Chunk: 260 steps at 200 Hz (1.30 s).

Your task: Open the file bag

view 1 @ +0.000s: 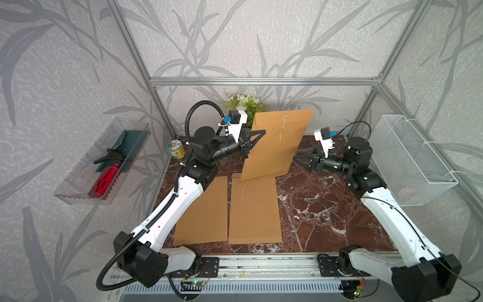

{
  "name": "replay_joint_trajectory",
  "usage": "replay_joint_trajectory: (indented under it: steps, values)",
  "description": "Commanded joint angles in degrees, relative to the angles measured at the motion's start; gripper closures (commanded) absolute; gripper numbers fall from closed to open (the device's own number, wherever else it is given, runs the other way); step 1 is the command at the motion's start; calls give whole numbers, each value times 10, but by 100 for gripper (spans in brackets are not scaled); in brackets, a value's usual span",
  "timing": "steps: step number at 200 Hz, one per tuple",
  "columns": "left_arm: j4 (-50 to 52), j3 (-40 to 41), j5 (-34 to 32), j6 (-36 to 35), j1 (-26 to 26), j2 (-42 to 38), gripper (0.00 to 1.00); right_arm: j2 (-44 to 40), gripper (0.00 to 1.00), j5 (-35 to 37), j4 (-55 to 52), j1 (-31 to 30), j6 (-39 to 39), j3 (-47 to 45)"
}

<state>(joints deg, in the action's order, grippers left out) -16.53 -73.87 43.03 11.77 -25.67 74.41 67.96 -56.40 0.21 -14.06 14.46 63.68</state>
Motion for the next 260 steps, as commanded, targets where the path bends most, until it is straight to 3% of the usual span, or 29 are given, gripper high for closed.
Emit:
replay_joint_trajectory:
  steps: [1, 88, 260]
  values:
    - [-69, 12, 39, 26, -8, -21, 100, 29, 50, 6, 66, -19, 16, 27]
    - [-157, 41, 94, 124, -32, -16, 100, 76, 50, -14, 186, -26, 75, 34]
    - [-183, 47, 118, 168, -35, -19, 100, 65, 50, -53, 290, -26, 120, 33]
